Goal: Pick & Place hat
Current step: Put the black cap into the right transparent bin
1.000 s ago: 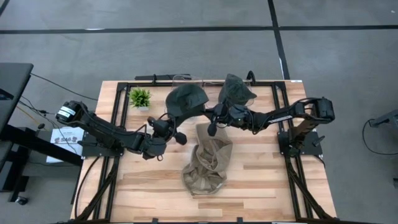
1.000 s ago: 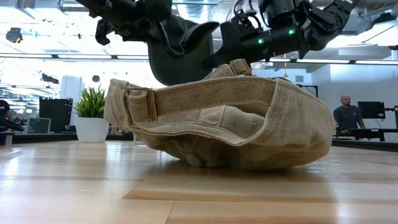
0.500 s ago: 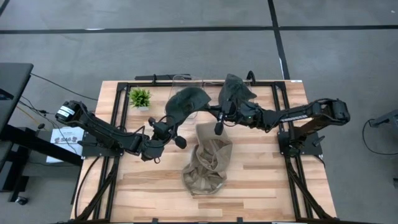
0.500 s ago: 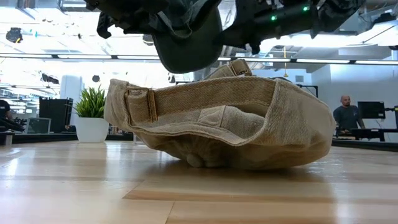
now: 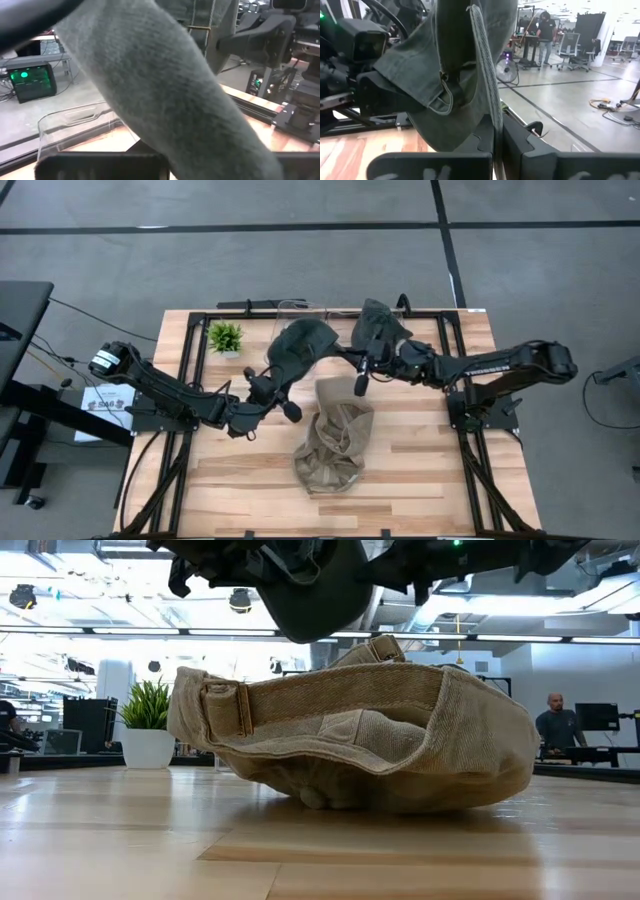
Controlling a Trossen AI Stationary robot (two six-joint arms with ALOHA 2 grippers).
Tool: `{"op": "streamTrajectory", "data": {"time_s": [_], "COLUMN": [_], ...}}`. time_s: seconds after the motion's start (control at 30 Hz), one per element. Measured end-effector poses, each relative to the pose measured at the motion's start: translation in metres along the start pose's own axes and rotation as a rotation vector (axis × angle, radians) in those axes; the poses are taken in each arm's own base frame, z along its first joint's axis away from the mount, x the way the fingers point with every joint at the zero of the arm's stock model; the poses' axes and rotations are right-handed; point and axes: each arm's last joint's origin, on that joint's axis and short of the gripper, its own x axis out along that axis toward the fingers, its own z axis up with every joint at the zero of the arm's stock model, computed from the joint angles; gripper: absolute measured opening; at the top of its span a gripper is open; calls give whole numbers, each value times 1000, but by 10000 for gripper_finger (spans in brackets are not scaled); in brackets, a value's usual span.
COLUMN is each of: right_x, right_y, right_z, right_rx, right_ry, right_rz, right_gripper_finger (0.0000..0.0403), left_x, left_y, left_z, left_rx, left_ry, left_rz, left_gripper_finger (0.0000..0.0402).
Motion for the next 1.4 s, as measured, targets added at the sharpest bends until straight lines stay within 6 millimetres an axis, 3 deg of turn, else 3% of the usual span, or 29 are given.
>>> {"op": "streamTrajectory", "data": {"time_s": [0.43, 0.67, 1.03, 1.2, 1.4], "right_x": [-9, -6, -7, -8, -9], "right_y": [-3, 7, 17, 20, 24], "right_z": [11, 5, 2, 3, 8], "right_rx": [3, 3, -12, -20, -7], "right_ry": [-21, -3, 11, 4, -24], "right_rz": [-9, -7, 25, 39, 65], "right_gripper_finger": [0, 0, 0, 0, 0], "left_x": [0, 5, 5, 6, 6], "left_y": [-1, 1, -1, -1, 0], "left_z": [0, -2, -3, -3, -3], "left_rx": [23, 33, 44, 66, 73], "left_ry": [6, 12, 40, 39, 26], "left_rz": [-43, -24, -132, -136, -71], "left_gripper_finger": [25, 25, 28, 51, 115]}}
